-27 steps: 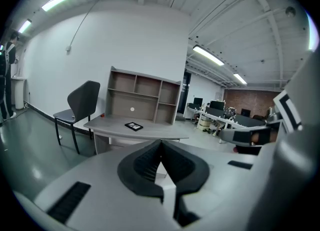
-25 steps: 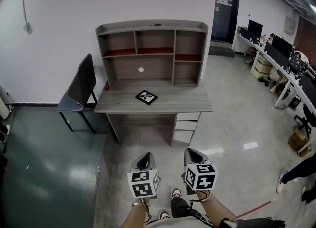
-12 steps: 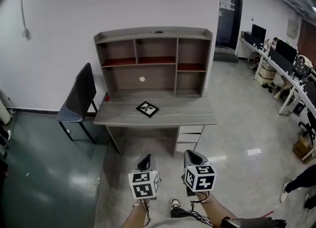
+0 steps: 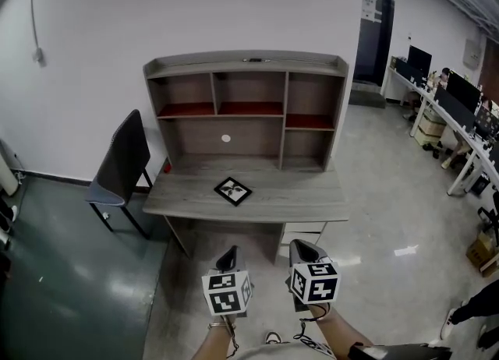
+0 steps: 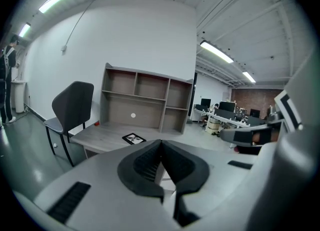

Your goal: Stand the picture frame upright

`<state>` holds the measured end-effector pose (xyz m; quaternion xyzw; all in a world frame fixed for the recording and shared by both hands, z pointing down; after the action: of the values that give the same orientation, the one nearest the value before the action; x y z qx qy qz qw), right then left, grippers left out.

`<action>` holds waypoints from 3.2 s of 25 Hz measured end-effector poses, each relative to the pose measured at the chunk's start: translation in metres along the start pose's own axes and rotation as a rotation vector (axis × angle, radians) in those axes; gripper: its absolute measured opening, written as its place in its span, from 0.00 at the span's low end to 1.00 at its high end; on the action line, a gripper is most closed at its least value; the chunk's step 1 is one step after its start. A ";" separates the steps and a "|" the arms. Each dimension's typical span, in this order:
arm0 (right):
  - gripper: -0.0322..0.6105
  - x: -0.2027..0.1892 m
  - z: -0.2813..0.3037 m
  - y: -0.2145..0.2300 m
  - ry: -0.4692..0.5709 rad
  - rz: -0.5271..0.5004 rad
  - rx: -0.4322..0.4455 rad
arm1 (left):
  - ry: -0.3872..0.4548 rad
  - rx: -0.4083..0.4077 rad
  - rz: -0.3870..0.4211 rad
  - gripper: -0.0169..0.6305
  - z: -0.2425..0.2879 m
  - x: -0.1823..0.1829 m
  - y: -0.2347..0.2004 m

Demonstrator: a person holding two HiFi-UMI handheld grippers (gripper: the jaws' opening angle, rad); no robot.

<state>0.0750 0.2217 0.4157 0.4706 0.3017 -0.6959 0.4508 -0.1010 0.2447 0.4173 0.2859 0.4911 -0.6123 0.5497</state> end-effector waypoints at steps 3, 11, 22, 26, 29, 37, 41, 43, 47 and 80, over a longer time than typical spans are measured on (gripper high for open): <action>0.10 0.006 0.017 0.016 -0.006 -0.001 0.005 | -0.003 0.006 -0.003 0.05 0.021 0.007 0.004; 0.10 0.009 0.057 0.058 -0.025 -0.001 0.023 | -0.012 0.028 -0.015 0.05 0.075 0.011 0.015; 0.10 0.004 0.093 0.078 -0.060 0.017 0.080 | -0.035 0.110 -0.034 0.05 0.099 0.011 0.004; 0.10 -0.002 0.102 0.078 -0.088 0.023 0.098 | -0.047 0.132 -0.044 0.05 0.104 0.009 -0.003; 0.10 -0.002 0.110 0.078 -0.092 0.015 0.108 | -0.049 0.144 -0.053 0.05 0.112 0.010 -0.010; 0.10 0.008 0.152 0.084 -0.097 -0.004 0.113 | -0.029 0.136 -0.049 0.05 0.151 0.028 -0.022; 0.10 0.024 0.181 0.088 -0.092 -0.017 0.109 | -0.024 0.134 -0.047 0.05 0.176 0.042 -0.033; 0.10 0.031 0.195 0.091 -0.091 -0.018 0.110 | -0.022 0.133 -0.048 0.05 0.189 0.050 -0.038; 0.10 0.047 0.225 0.095 -0.090 -0.018 0.109 | -0.013 0.133 -0.046 0.05 0.215 0.070 -0.049; 0.10 0.146 0.424 0.097 -0.060 -0.047 0.128 | 0.016 0.131 -0.026 0.05 0.377 0.184 -0.141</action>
<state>-0.0210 -0.2258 0.4397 0.4701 0.2539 -0.7381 0.4121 -0.2071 -0.1849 0.4275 0.3197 0.4580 -0.6477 0.5182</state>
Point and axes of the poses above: the fingertips, and each gripper's own axes: z forward along the fingers, y to its right, x out of its top, the point moved 4 cm from there along -z, backward along the fingers, and after that the axes turned 9 degrees about -z, right-handed, at the moved point
